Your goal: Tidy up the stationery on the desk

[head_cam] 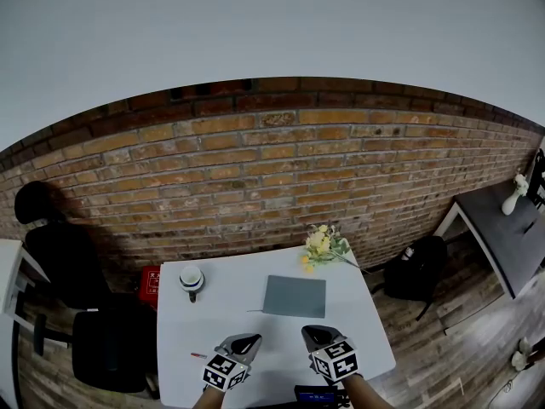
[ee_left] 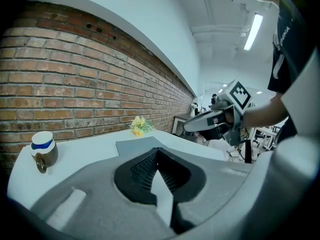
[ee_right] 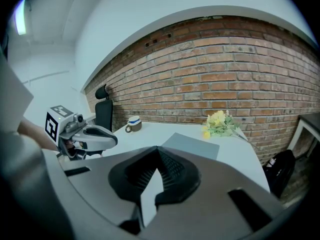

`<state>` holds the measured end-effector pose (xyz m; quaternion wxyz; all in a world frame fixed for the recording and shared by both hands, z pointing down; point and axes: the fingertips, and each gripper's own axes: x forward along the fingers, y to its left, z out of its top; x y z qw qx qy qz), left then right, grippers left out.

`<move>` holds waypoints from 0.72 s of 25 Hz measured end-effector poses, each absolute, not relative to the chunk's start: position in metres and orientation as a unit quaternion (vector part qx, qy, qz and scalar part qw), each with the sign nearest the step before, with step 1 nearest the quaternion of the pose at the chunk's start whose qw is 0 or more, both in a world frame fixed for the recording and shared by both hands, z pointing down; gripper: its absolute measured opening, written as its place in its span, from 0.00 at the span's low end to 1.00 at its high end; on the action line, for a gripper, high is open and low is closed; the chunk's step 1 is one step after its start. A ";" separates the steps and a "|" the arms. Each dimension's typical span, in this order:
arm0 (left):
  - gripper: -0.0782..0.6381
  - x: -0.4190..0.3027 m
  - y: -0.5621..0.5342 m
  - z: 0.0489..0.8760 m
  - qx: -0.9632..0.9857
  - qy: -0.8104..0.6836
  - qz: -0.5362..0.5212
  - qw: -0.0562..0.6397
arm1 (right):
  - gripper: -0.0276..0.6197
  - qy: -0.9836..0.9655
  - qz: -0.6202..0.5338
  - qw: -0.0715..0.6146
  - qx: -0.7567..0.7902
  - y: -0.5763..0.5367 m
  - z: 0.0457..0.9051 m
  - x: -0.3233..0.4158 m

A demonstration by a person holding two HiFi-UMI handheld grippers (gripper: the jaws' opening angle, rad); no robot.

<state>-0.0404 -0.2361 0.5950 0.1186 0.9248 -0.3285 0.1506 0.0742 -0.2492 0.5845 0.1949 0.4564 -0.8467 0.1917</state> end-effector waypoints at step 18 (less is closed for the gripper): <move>0.12 0.008 -0.350 0.597 0.940 -0.230 0.250 0.040 | 0.06 -0.797 0.295 0.183 0.494 -0.286 0.638 0.090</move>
